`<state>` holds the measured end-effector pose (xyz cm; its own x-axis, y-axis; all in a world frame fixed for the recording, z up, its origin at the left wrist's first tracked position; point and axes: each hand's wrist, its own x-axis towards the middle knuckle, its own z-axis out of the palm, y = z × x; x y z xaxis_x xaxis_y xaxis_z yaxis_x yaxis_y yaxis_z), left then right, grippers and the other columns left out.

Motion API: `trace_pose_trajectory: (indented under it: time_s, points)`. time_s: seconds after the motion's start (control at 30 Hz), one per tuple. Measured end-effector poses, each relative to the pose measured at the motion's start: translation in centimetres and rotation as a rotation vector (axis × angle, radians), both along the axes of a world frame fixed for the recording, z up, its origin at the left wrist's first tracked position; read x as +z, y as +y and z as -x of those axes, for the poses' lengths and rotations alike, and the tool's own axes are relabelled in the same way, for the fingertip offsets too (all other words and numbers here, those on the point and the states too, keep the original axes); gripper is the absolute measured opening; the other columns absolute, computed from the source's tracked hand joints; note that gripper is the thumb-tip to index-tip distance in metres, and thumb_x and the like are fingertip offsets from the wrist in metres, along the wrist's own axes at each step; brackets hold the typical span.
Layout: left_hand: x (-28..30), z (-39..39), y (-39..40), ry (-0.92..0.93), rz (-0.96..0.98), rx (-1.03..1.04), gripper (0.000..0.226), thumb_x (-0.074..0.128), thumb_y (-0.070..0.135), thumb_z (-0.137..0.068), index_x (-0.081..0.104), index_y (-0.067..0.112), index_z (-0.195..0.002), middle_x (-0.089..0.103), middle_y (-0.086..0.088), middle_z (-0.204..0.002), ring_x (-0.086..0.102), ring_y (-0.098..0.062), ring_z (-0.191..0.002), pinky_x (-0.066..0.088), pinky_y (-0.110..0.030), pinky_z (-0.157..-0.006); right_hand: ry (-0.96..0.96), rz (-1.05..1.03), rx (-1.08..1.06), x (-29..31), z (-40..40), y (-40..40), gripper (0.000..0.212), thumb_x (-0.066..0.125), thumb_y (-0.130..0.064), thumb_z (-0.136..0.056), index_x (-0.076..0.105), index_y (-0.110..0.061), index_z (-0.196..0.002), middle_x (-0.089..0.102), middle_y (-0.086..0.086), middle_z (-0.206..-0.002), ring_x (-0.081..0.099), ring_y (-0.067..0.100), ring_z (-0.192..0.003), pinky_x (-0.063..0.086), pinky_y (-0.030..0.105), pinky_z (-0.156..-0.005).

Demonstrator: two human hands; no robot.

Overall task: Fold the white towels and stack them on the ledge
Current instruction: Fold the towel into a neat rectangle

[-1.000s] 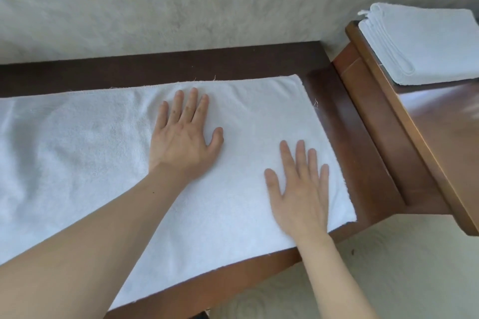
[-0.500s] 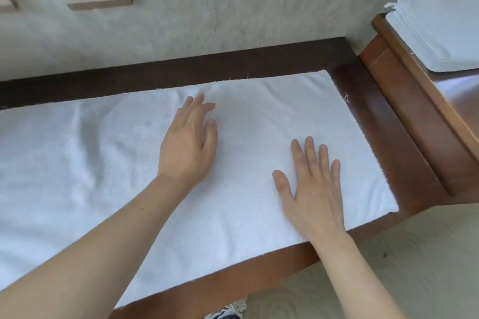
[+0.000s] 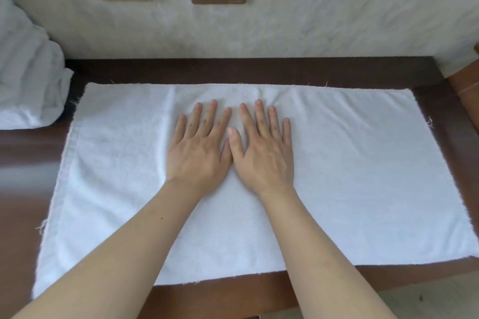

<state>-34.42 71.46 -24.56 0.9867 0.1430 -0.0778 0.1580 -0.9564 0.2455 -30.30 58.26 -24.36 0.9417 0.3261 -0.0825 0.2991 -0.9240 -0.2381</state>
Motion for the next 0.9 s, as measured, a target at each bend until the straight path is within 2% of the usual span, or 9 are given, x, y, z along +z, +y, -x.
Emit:
trace_pose_trajectory:
  time_s: [0.17,0.3,0.37,0.47,0.63,0.73,0.8,0.9]
  points:
    - [0.0,1.8,6.9,-0.004,-0.037,0.114,0.068,0.005,0.067,-0.097,-0.005,0.04,-0.158,-0.011,0.01,-0.166,-0.013,-0.013,-0.153,-0.009,-0.036,-0.123,-0.028,0.035,0.001,-0.2,0.1,0.1,0.071,-0.004,-0.068,-0.096,-0.004,-0.035,-0.159,-0.009,-0.006,-0.167,-0.013,0.016,-0.154,-0.006,0.047,-0.124]
    - [0.4,2.9,11.3,0.058,-0.058,0.246,0.072,0.006,0.069,-0.096,-0.004,0.035,-0.159,-0.008,0.003,-0.168,-0.014,-0.02,-0.153,-0.007,-0.042,-0.124,-0.053,0.059,-0.006,-0.3,0.2,0.1,0.073,-0.005,-0.07,-0.095,-0.005,-0.035,-0.159,-0.009,-0.005,-0.167,-0.013,0.016,-0.154,-0.007,0.047,-0.124]
    - [0.4,2.3,10.7,0.047,-0.041,0.206,0.072,0.008,0.067,-0.097,-0.005,0.033,-0.159,-0.008,0.001,-0.168,-0.014,-0.023,-0.153,-0.007,-0.043,-0.124,-0.058,0.06,-0.009,-0.4,0.2,0.2,0.073,-0.004,-0.071,-0.095,-0.004,-0.035,-0.159,-0.008,-0.005,-0.167,-0.012,0.016,-0.154,-0.007,0.047,-0.124]
    - [0.2,1.5,10.2,0.018,-0.057,0.038,0.068,0.007,0.067,-0.098,-0.007,0.039,-0.158,-0.008,0.005,-0.167,-0.014,-0.019,-0.153,-0.007,-0.042,-0.124,-0.075,0.069,-0.01,-0.5,0.1,0.2,0.074,-0.004,-0.071,-0.094,-0.001,-0.035,-0.159,-0.006,-0.006,-0.168,-0.009,0.016,-0.154,-0.006,0.047,-0.124]
    - [1.4,5.2,14.0,0.077,-0.059,0.153,0.069,0.006,0.066,-0.098,-0.002,0.035,-0.159,-0.006,0.002,-0.168,-0.013,-0.019,-0.153,-0.008,-0.042,-0.124,-0.071,0.09,-0.009,-0.5,0.1,0.2,0.074,-0.005,-0.071,-0.095,-0.003,-0.035,-0.159,-0.007,-0.006,-0.168,-0.011,0.016,-0.154,-0.006,0.046,-0.124]
    - [2.2,9.7,11.3,0.021,-0.047,0.066,0.074,0.01,0.071,-0.097,-0.006,0.035,-0.159,-0.007,0.003,-0.168,-0.013,-0.022,-0.153,-0.007,-0.045,-0.124,-0.055,0.109,-0.019,-0.2,0.1,0.3,0.073,-0.003,-0.069,-0.096,-0.001,-0.034,-0.159,-0.006,-0.003,-0.168,-0.009,0.018,-0.154,-0.005,0.048,-0.124]
    - [2.0,12.1,9.4,0.057,-0.035,0.03,0.076,0.01,0.074,-0.095,-0.01,0.037,-0.158,-0.011,0.004,-0.167,-0.017,-0.021,-0.153,-0.006,-0.047,-0.124,-0.037,0.118,-0.015,0.4,0.2,0.5,0.071,0.0,-0.067,-0.097,-0.001,-0.034,-0.16,-0.006,-0.001,-0.168,-0.009,0.021,-0.154,-0.004,0.051,-0.124]
    - [1.1,13.6,8.4,0.076,-0.079,0.067,0.076,0.009,0.073,-0.095,-0.008,0.036,-0.158,-0.014,0.004,-0.167,-0.019,-0.021,-0.152,-0.004,-0.048,-0.124,-0.045,0.061,0.052,1.2,2.8,2.0,0.07,0.0,-0.069,-0.096,-0.002,-0.037,-0.159,-0.007,-0.003,-0.168,-0.01,0.022,-0.154,-0.009,0.051,-0.123]
